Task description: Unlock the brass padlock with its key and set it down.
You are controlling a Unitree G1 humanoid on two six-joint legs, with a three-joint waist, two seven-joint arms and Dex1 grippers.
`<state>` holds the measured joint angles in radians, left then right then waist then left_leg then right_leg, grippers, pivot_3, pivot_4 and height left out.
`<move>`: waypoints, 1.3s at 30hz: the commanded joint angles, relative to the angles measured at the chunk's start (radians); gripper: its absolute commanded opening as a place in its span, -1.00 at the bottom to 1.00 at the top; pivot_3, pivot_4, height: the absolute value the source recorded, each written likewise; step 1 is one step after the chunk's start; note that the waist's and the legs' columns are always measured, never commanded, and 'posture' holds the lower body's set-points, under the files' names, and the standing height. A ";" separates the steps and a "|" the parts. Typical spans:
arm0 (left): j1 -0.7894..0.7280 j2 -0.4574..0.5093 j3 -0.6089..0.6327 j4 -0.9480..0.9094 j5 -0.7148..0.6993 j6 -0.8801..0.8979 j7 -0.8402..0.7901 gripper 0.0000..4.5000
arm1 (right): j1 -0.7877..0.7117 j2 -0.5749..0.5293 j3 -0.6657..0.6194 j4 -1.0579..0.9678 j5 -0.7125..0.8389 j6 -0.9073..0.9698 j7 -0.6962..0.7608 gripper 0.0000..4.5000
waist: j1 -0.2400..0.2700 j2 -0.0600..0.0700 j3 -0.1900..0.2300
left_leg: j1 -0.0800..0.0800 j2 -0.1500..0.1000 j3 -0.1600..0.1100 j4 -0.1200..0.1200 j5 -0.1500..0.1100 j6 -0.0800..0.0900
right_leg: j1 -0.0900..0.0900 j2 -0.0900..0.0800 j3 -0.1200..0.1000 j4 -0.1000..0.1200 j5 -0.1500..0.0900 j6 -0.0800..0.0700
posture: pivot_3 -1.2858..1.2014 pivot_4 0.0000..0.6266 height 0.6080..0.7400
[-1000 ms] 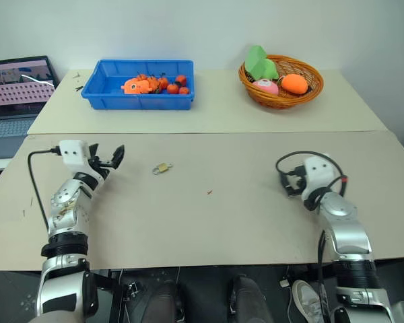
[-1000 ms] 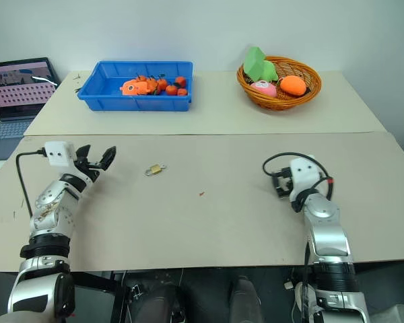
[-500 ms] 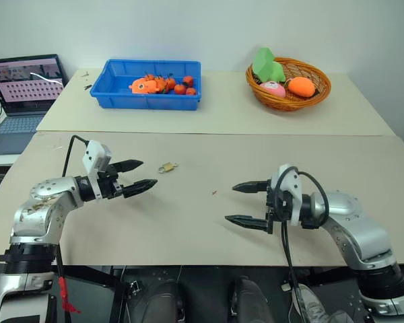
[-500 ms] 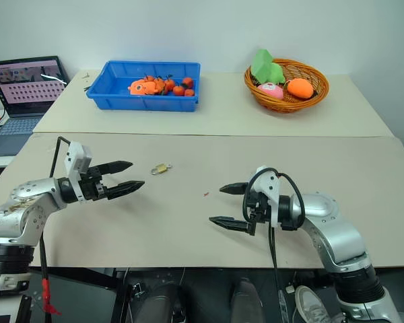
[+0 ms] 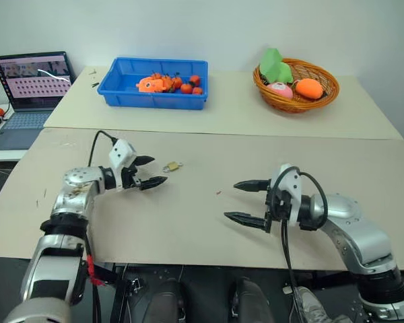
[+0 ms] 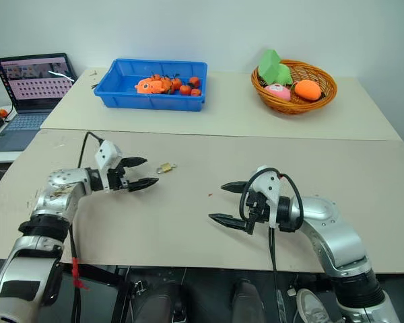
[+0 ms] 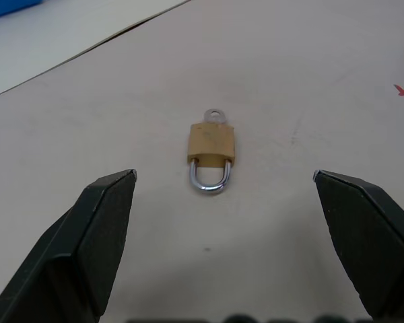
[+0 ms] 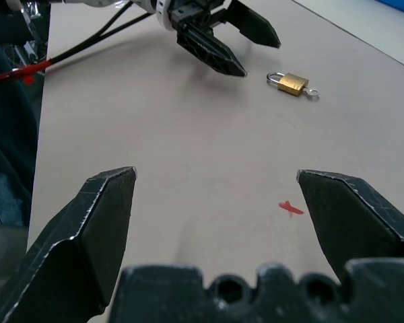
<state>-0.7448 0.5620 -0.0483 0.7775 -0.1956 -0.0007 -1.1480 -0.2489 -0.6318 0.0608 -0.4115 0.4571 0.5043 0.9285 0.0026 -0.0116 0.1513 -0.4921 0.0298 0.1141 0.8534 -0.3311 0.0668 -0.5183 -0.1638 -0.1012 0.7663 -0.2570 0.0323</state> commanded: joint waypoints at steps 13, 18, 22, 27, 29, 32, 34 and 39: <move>-0.205 -0.090 -0.018 0.356 0.146 -0.141 0.045 1.00 | 0.081 -0.003 -0.103 -0.159 0.067 0.040 -0.131 1.00 | -0.003 -0.001 0.000 | 0.000 0.000 -0.001 0.001 -0.001 0.001 | 0.000 0.000 0.000 0.001 0.000 0.001 | 0.03 -0.52 -0.15; -0.212 -0.085 -0.019 0.384 0.163 -0.162 0.034 1.00 | 0.075 0.005 -0.097 -0.141 0.058 0.026 -0.144 1.00 | -0.003 -0.001 0.000 | 0.000 0.000 -0.001 0.001 -0.001 0.002 | 0.001 0.000 0.000 0.000 0.000 0.001 | 0.03 -0.52 -0.15; -0.222 -0.093 -0.013 0.397 0.165 -0.168 0.030 0.68 | 0.067 0.011 -0.087 -0.128 0.049 0.019 -0.152 1.00 | -0.003 -0.001 0.000 | 0.000 0.000 -0.001 0.001 -0.001 0.002 | 0.001 0.000 0.000 0.000 0.000 0.001 | 0.03 -0.52 -0.15; -0.236 -0.111 -0.009 0.411 0.174 -0.170 0.037 -0.07 | 0.061 0.014 -0.081 -0.123 0.043 0.018 -0.157 1.00 | -0.004 -0.001 0.000 | 0.000 0.000 -0.001 0.002 -0.001 0.002 | 0.001 -0.001 0.000 0.000 0.000 0.001 | 0.03 -0.52 -0.15; -0.237 -0.118 -0.008 0.413 0.177 -0.173 0.035 -0.42 | 0.063 0.013 -0.082 -0.124 0.041 0.018 -0.157 1.00 | -0.002 -0.001 0.000 | -0.001 0.000 -0.001 0.002 -0.001 0.002 | 0.001 -0.001 0.000 0.000 0.000 0.001 | 0.03 -0.52 -0.15; -0.235 -0.127 -0.008 0.413 0.182 -0.177 0.033 -0.63 | 0.070 0.011 -0.085 -0.126 0.040 0.017 -0.158 1.00 | -0.001 -0.001 0.000 | -0.001 0.000 -0.001 0.002 -0.001 0.002 | 0.001 -0.001 0.000 0.000 0.000 0.001 | 0.03 -0.52 -0.15; -0.235 -0.132 -0.006 0.415 0.184 -0.178 0.036 -0.63 | 0.073 0.012 -0.086 -0.127 0.038 0.016 -0.160 1.00 | 0.000 -0.001 0.000 | -0.001 0.000 -0.001 0.002 -0.001 0.002 | 0.001 -0.001 0.000 0.000 0.000 0.001 | 0.03 -0.52 -0.15; -0.236 -0.141 0.007 0.411 0.183 -0.187 0.051 -0.63 | 0.075 0.016 -0.082 -0.124 0.031 0.012 -0.171 1.00 | 0.007 -0.001 0.000 | -0.001 0.000 -0.001 0.003 -0.002 0.003 | 0.001 -0.001 0.000 0.000 0.000 0.001 | 0.03 -0.52 -0.15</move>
<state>-0.9747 0.4316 -0.0354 1.1784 -0.0283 -0.1758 -1.1009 -0.1723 -0.6183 -0.0091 -0.5192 0.4881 0.5360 0.7619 0.0092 -0.0123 0.1515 -0.4931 0.0298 0.1132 0.8562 -0.3327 0.0696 -0.5174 -0.1648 -0.1018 0.7663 -0.2567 0.0335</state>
